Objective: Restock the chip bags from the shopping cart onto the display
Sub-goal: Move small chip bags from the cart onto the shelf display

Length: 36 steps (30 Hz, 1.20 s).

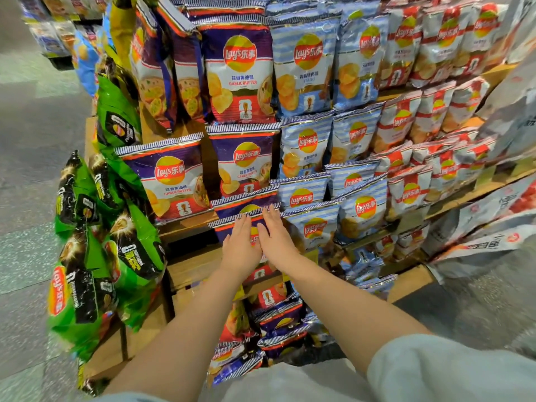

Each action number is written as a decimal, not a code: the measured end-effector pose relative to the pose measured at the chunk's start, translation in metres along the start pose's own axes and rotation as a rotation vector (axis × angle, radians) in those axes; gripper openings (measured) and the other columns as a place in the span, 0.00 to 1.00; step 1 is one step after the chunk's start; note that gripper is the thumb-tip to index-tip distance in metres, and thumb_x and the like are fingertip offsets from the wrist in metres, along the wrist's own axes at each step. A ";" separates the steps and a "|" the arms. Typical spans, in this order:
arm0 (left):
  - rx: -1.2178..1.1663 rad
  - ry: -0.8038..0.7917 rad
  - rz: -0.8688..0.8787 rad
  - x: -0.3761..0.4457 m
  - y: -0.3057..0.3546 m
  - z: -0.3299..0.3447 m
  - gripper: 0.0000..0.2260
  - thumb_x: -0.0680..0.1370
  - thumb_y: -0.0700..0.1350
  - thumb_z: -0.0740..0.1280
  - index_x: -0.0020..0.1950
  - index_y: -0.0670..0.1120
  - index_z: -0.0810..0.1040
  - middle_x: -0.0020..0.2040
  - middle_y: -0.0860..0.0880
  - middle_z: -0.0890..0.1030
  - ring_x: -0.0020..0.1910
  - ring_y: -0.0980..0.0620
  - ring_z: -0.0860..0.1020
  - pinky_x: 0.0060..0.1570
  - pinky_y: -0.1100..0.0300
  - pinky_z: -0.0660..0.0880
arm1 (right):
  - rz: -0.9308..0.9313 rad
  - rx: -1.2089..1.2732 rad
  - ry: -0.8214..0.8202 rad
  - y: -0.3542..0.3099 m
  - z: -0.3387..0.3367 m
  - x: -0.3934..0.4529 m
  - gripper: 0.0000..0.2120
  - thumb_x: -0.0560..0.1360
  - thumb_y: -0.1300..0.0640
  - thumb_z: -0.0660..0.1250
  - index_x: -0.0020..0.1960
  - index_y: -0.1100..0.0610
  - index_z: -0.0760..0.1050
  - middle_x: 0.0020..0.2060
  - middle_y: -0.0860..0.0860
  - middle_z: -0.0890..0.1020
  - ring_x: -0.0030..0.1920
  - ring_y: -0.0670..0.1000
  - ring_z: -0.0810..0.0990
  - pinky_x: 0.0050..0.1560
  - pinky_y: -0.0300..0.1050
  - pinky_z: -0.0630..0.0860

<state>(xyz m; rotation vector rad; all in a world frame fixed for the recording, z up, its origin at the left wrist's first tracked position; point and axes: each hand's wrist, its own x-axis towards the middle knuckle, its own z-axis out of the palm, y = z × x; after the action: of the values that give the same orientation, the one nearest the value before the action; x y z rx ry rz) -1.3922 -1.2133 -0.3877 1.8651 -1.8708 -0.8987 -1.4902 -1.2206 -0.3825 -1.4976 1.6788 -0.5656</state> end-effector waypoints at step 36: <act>-0.278 -0.324 0.544 -0.209 0.319 0.163 0.17 0.83 0.47 0.56 0.70 0.44 0.69 0.65 0.49 0.74 0.62 0.55 0.71 0.52 0.66 0.63 | 0.145 0.514 0.772 0.152 -0.245 -0.301 0.21 0.83 0.49 0.49 0.75 0.51 0.60 0.77 0.49 0.55 0.77 0.47 0.44 0.71 0.42 0.49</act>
<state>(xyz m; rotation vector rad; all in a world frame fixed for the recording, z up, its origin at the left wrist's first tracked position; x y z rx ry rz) -1.7242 -0.9989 -0.2617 1.0128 -2.1448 -1.2257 -1.7833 -0.9436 -0.2772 -0.8061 1.9554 -1.4967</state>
